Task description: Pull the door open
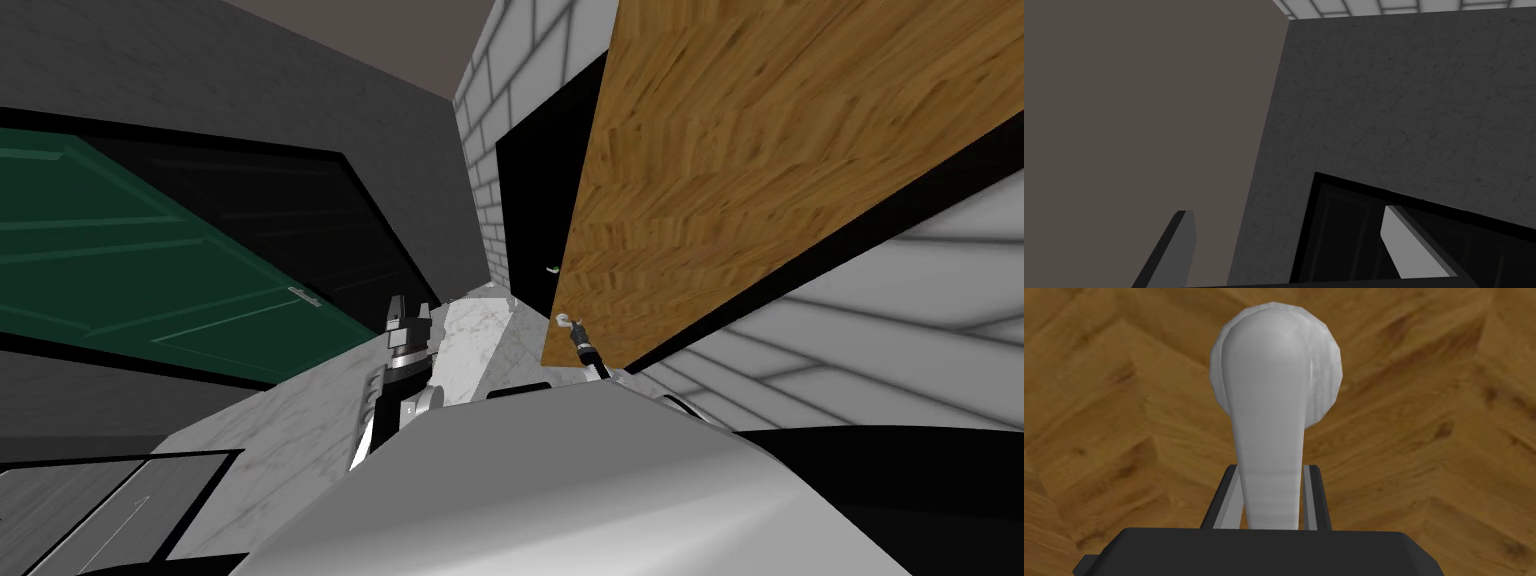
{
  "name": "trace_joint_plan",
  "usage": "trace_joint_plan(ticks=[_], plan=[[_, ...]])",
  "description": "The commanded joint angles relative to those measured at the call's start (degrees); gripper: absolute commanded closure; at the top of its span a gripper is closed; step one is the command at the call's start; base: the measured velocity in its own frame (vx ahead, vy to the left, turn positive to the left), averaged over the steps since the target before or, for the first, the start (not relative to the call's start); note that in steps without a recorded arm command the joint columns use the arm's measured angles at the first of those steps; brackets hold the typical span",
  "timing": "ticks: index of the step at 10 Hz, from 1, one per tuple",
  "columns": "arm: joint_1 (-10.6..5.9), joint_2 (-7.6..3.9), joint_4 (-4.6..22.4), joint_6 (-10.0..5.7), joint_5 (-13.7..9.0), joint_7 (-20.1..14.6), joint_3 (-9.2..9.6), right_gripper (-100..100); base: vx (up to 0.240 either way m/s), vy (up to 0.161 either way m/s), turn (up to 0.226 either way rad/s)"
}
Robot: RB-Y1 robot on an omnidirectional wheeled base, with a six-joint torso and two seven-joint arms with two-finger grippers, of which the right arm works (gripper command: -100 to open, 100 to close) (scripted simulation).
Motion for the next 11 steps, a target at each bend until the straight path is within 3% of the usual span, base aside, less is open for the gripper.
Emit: trace_joint_plan(ticks=[1, 4, 11], plan=[[0.00, 0.00, -0.09, 0.03, -0.01, -0.01, 0.03, 100, 0.060, 0.003, 0.119], [-0.01, 0.02, -0.23, 0.08, -0.02, -0.02, 0.09, 100, 0.171, 0.037, 0.071], [-0.02, 0.08, -0.82, 0.37, -0.04, -0.05, 0.32, 100, 0.161, 0.034, 0.160]])
